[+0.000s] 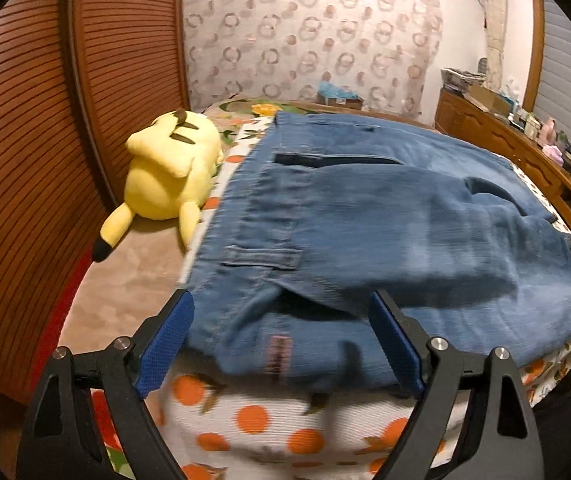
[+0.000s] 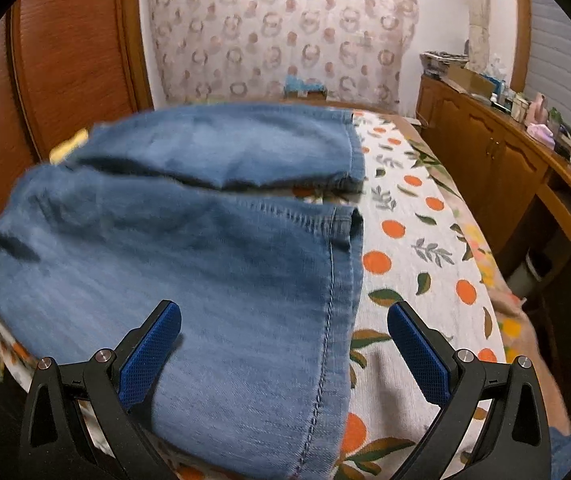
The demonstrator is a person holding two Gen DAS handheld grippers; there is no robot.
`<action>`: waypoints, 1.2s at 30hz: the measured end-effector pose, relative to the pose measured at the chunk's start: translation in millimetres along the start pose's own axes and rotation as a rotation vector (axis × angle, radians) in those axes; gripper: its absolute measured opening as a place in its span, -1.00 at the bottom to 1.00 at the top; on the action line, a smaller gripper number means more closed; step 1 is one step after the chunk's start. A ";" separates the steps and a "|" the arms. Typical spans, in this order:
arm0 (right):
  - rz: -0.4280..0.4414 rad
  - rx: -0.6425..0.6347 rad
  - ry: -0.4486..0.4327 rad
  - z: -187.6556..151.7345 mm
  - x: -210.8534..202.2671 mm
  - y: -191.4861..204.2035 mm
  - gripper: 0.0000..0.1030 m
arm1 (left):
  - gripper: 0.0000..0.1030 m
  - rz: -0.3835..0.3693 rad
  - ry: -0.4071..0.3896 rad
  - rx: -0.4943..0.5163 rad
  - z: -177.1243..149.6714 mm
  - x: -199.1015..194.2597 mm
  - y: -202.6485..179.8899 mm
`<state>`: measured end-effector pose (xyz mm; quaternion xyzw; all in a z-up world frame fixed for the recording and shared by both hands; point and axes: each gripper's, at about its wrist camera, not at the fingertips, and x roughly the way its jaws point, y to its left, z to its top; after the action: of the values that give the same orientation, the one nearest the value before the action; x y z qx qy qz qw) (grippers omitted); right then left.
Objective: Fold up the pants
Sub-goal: 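Lower both grippers to the jeans hems and close on the hem edges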
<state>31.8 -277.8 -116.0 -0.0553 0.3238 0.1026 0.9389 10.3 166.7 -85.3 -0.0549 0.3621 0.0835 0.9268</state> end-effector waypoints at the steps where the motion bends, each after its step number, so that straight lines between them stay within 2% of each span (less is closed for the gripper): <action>1: -0.009 -0.009 0.015 1.9 2.8 -1.2 1.00 | 0.63 0.005 0.003 -0.008 -0.6 1.3 5.8; 3: 0.010 -0.001 0.014 0.4 0.0 -1.8 1.00 | 0.58 0.015 0.005 -0.023 -2.8 2.7 15.7; 4: 0.018 0.007 0.011 0.1 -2.3 -2.5 1.00 | 0.45 0.017 0.006 -0.027 -4.4 2.7 20.3; 10: 0.042 0.013 0.010 -7.4 -12.6 -9.8 1.00 | 0.12 0.046 0.032 -0.060 -11.6 11.7 40.6; 13: 0.061 0.003 0.015 -10.1 -14.1 -17.9 0.92 | 0.10 0.044 0.044 -0.069 -14.4 16.8 45.8; 17: 0.076 -0.006 0.037 -7.0 -11.0 -29.5 0.69 | 0.10 0.048 0.062 -0.070 -18.0 22.2 46.9; 22: 0.072 0.003 0.049 -10.8 -21.3 -38.8 0.61 | 0.20 0.058 0.069 -0.078 -21.6 21.4 49.4; 29: 0.086 0.028 0.074 -23.2 -33.7 -49.6 0.46 | 0.18 0.051 0.068 -0.091 -23.1 24.4 51.2; 32: 0.097 0.037 0.083 -22.7 -34.3 -49.0 0.39 | 0.02 0.049 0.060 -0.074 -21.5 21.8 50.9; 33: 0.083 0.039 0.082 -23.2 -35.4 -48.2 0.32 | -0.13 0.039 0.058 -0.071 -20.7 20.4 49.2; 36: 0.100 0.035 0.080 -22.9 -37.9 -45.6 0.13 | -0.38 0.028 0.050 -0.054 -18.3 17.9 44.3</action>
<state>-0.6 -332.1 -108.8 -0.0268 0.3654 0.1413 0.9197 2.5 209.2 -112.7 -0.0768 0.3833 0.1047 0.9144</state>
